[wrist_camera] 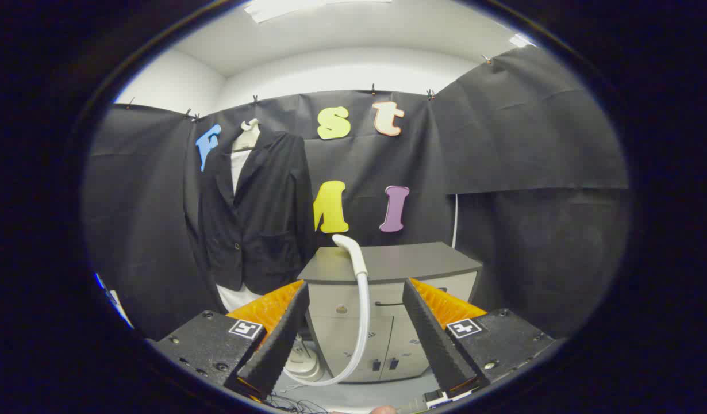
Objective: Iron the clothes twice with a garment steamer, once on the left side and once on the right side.
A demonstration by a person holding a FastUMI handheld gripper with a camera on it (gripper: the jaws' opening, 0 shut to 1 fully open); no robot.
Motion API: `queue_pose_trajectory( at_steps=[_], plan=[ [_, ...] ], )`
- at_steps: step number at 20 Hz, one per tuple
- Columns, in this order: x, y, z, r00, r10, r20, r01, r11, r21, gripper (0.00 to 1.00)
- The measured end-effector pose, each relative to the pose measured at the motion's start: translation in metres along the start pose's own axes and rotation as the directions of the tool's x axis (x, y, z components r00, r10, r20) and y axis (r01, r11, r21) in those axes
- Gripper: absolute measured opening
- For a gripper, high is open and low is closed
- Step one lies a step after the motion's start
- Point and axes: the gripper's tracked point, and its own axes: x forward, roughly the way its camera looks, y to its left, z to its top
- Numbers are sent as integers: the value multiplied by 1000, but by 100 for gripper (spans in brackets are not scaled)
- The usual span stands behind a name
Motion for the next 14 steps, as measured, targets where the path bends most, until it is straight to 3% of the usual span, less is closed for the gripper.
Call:
queue_pose_trajectory(
  at_steps=[7, 14],
  plan=[
    [1, 5, -21, 999, -43, 17, 43, 999, -32, 100],
    [-7, 29, -50, 1000, -6, -7, 6, 999, -49, 100]
  ],
)
